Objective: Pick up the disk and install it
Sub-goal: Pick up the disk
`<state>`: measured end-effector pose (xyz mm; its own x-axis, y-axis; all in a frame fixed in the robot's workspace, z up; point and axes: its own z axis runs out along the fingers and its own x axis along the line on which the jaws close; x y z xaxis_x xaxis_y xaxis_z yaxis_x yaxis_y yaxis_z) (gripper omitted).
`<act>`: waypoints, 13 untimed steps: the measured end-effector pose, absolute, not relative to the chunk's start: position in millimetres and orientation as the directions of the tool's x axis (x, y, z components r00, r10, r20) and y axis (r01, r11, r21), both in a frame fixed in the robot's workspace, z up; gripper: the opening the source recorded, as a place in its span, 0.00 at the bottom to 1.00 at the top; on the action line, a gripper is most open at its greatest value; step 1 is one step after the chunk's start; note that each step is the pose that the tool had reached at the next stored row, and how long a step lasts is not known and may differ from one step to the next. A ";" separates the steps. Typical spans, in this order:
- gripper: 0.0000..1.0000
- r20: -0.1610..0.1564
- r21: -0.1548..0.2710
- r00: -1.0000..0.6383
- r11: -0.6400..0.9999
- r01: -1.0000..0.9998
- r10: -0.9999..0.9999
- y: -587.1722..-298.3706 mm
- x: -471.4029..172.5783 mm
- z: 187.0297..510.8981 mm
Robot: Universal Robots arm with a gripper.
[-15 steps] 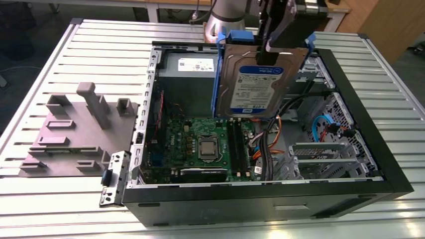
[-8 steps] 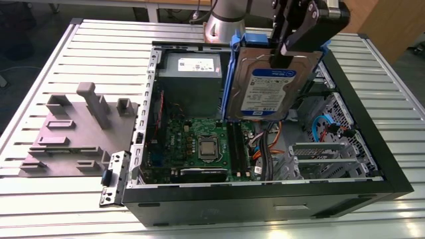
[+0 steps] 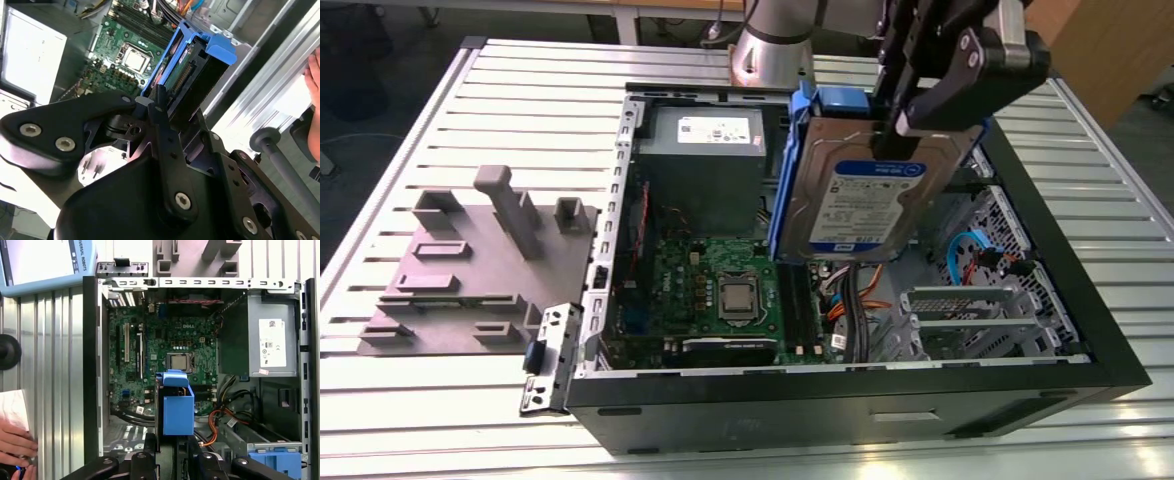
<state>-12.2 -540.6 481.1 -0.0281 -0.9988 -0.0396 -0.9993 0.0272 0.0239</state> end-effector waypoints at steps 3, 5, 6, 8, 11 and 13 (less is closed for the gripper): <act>0.35 -0.040 0.024 -0.029 0.028 -0.999 -0.999 -547.6 -11.9 480.9; 0.35 -0.040 0.024 -0.030 0.029 -0.999 -0.999 -549.2 -11.2 480.5; 0.35 -0.039 0.024 -0.030 0.029 -0.999 -0.999 -549.2 -10.1 480.4; 0.35 -0.039 0.024 -0.030 0.029 -0.999 -0.999 -549.3 -5.0 480.3; 0.35 -0.039 0.024 -0.030 0.029 -0.999 -0.999 -549.5 5.3 480.1; 0.35 -0.039 0.024 -0.030 0.029 -0.999 -0.999 -550.0 11.9 480.0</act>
<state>11.9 -550.0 480.0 -0.0300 -0.9988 -0.0391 -0.9993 0.0291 0.0244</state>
